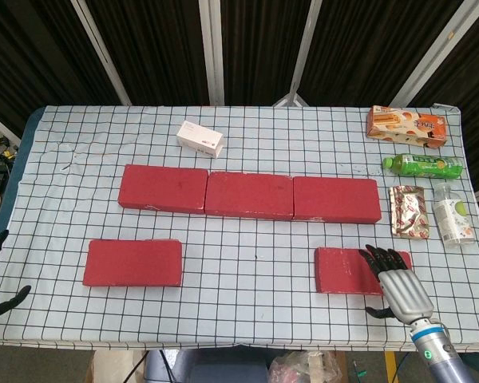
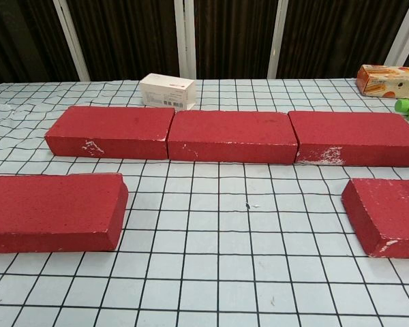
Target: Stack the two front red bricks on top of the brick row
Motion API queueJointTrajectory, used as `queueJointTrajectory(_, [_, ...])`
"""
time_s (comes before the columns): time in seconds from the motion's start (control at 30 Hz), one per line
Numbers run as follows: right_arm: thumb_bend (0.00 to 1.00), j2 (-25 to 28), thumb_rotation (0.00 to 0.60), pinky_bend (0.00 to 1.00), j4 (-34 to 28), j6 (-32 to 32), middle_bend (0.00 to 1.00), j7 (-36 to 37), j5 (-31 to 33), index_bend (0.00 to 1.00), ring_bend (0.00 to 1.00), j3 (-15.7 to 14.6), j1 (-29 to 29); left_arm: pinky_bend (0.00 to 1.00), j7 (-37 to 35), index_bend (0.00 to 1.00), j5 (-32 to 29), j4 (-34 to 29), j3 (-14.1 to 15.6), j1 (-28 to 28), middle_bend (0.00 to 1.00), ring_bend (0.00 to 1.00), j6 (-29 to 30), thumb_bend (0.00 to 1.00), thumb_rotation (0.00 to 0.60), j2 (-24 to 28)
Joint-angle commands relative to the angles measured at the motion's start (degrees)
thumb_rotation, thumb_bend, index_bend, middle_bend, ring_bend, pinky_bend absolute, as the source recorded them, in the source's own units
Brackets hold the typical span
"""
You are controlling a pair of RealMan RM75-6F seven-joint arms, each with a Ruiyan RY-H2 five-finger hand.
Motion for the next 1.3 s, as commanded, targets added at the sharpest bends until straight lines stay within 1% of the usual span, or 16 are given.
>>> queueJointTrajectory(0.03, [0.15, -0.40, 0.600, 0.00, -1.49, -5.76, 0.00, -3.85, 6.46, 0.00, 0.00, 2.05, 4.51, 0.21, 0.75, 0.05, 0.32, -0.22, 0.24, -0.18, 0.00, 0.00, -0.41, 0.00, 0.600, -0.25])
queueJointTrajectory(0.2, [0.15, -1.50, 0.600, 0.00, -2.16, -8.90, 0.00, -9.93, 15.28, 0.00, 0.00, 3.70, 8.62, 0.21, 0.40, 0.04, 0.30, -0.15, 0.12, -0.24, 0.00, 0.00, -0.42, 0.00, 0.600, -0.15])
queueJointTrajectory(0.33, [0.15, -2.12, 0.600, 0.00, -2.10, -10.54, 0.00, -13.54, 21.61, 0.00, 0.00, 3.86, 11.45, 0.21, 0.46, 0.05, -0.65, -0.03, -0.43, -0.25, 0.00, 0.00, -0.42, 0.00, 0.600, -0.23])
queueJointTrajectory(0.43, [0.15, -2.35, 0.600, 0.00, -2.31, -10.49, 0.00, -15.01, 24.11, 0.00, 0.00, 3.47, 12.50, 0.22, 0.65, 0.05, -0.51, -0.03, -0.39, -0.23, 0.00, 0.00, -0.36, 0.00, 0.600, -0.28])
queueJointTrajectory(0.73, [0.15, -3.45, 0.600, 0.00, -1.01, -9.63, 0.00, -15.46, 26.35, 0.00, 0.00, 2.50, 14.02, 0.22, 1.07, 0.04, -0.27, 0.10, -0.26, -0.39, 0.00, 0.00, -0.64, 0.00, 0.600, -0.62])
queueJointTrajectory(1.03, [0.15, -3.89, 0.600, 0.00, 0.19, -8.61, 0.00, -15.02, 27.42, 0.00, 0.00, 1.28, 14.26, 0.22, 2.22, 0.04, -0.50, 0.00, -0.19, -0.64, 0.00, 0.00, -1.31, 0.00, 0.600, -0.97])
queueJointTrajectory(1.17, [0.15, -4.08, 0.600, 0.00, 0.91, -8.56, 0.03, -14.53, 27.45, 0.00, 0.04, 0.59, 14.31, 0.22, 2.70, 0.04, -0.57, -0.17, -0.07, -0.80, 0.00, 0.00, -1.78, 0.00, 0.600, -1.05])
queueJointTrajectory(1.3, [0.15, -4.16, 0.600, 0.00, 1.45, -8.13, 0.10, -13.83, 27.20, 0.00, 0.10, 0.21, 14.15, 0.22, 2.89, 0.04, -0.58, -0.24, -0.03, -0.84, 0.00, 0.00, -1.88, 0.00, 0.600, -1.11])
